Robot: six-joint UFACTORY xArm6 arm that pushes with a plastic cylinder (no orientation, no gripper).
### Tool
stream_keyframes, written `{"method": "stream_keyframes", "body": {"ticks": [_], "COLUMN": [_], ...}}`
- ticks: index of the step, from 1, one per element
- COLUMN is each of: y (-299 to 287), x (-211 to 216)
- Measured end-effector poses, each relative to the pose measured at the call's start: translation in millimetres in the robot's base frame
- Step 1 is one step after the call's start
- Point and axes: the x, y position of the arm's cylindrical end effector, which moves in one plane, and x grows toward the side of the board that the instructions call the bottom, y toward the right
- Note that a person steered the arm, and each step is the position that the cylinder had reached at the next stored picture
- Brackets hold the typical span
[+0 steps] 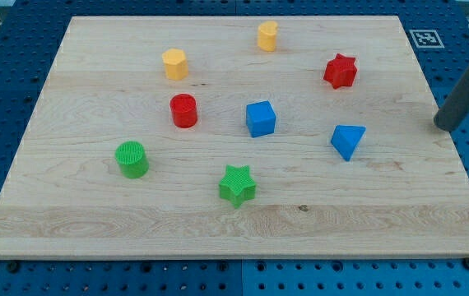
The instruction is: Slide blue triangle towards up
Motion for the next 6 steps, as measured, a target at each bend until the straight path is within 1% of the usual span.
{"method": "stream_keyframes", "body": {"ticks": [1, 2, 4, 6], "y": [-21, -56, -63, -61], "x": [-11, -11, -13, 21]}}
